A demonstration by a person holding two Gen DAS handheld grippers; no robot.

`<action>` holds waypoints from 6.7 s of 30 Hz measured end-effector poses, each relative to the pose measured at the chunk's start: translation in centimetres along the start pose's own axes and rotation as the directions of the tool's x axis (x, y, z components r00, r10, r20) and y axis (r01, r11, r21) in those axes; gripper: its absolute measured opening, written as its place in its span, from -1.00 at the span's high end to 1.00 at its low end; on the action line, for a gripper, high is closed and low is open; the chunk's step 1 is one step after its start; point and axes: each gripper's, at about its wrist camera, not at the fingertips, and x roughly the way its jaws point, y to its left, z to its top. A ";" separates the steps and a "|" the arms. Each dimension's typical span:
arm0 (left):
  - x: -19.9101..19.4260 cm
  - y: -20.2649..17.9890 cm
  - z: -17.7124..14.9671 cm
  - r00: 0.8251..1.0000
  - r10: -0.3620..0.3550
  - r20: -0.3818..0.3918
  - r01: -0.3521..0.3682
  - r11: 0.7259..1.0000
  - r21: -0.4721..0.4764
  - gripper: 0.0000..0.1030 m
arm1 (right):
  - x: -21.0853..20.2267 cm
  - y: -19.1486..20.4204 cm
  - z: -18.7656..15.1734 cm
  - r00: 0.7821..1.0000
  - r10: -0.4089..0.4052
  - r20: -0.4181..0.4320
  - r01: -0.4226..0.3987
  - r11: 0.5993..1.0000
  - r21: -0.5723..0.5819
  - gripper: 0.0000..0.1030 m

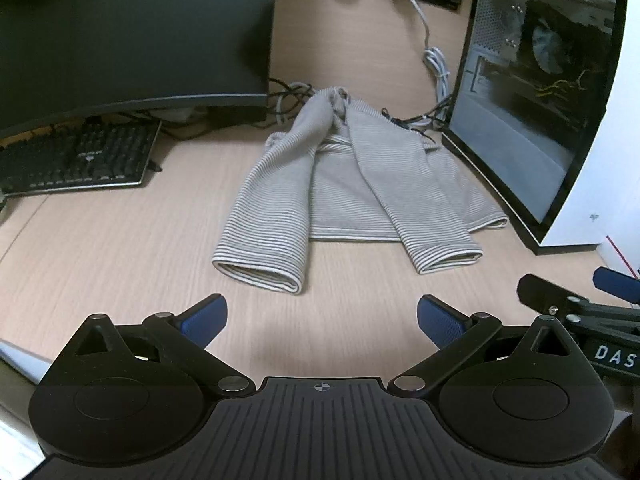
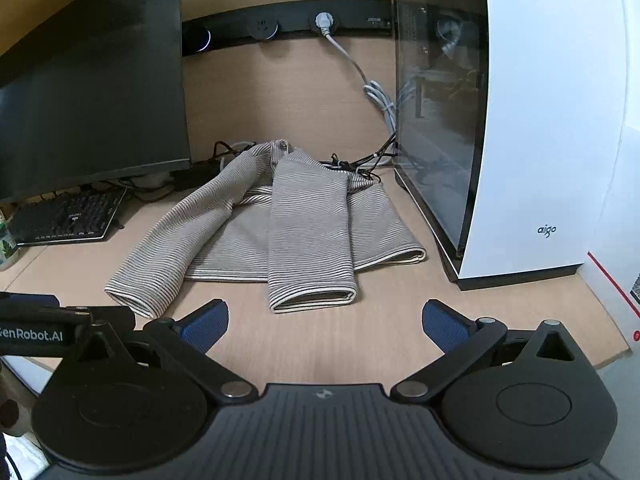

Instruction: Fold clothes

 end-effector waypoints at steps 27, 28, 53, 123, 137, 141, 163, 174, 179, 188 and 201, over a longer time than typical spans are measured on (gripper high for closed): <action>-0.4 -0.6 0.4 1.000 0.004 0.013 -0.004 1.000 -0.008 -1.00 | 0.2 -0.2 0.2 0.998 0.057 -0.024 -0.057 0.998 0.009 -1.00; -0.4 -0.5 0.4 1.000 0.004 0.014 -0.004 1.000 -0.007 -1.00 | 0.2 -0.3 0.2 0.998 0.059 -0.024 -0.058 0.998 0.009 -1.00; -0.7 -1.0 0.0 1.000 0.010 0.029 -0.009 1.000 -0.009 -1.00 | 0.1 0.1 -0.1 0.999 0.049 -0.023 -0.049 0.999 0.009 -1.00; 24.1 6.3 17.2 0.962 -0.078 -0.260 0.070 0.997 -0.039 -0.20 | 28.8 -0.4 11.9 0.901 0.311 -0.303 -0.261 0.946 0.195 -1.00; 18.7 10.5 15.6 0.969 -0.076 -0.236 0.068 0.997 -0.042 0.87 | 27.4 0.6 9.5 0.795 0.462 -0.393 -0.382 0.884 0.267 -1.00; 15.5 13.3 14.8 0.975 -0.084 -0.204 0.077 0.996 -0.042 0.88 | 23.4 1.5 7.4 0.763 0.470 -0.444 -0.396 0.882 0.254 -1.00; 9.7 24.9 17.6 0.999 -0.019 0.028 0.020 0.999 -0.036 -0.50 | 16.6 11.4 10.2 0.946 0.077 -0.315 -0.156 0.960 -0.234 -0.09; 10.3 18.5 13.3 0.918 -0.391 -0.065 0.374 0.909 -0.185 -0.80 | 23.1 18.7 7.8 0.960 -0.033 -0.277 -0.137 0.809 -0.572 0.10; 14.5 14.7 13.2 0.873 -0.485 -0.058 0.460 0.857 -0.232 -0.84 | 22.0 12.8 12.4 0.986 -0.119 -0.117 0.002 0.710 -0.705 0.78; 20.3 12.7 11.4 0.882 -0.449 -0.144 0.398 0.873 -0.281 -0.71 | 29.2 6.8 19.5 0.980 -0.199 0.031 0.159 0.671 -0.724 1.00; 19.1 13.6 10.9 0.899 -0.413 -0.144 0.355 0.881 -0.314 -0.83 | 34.5 4.6 23.3 0.927 0.293 -0.235 -0.345 0.911 -0.224 0.40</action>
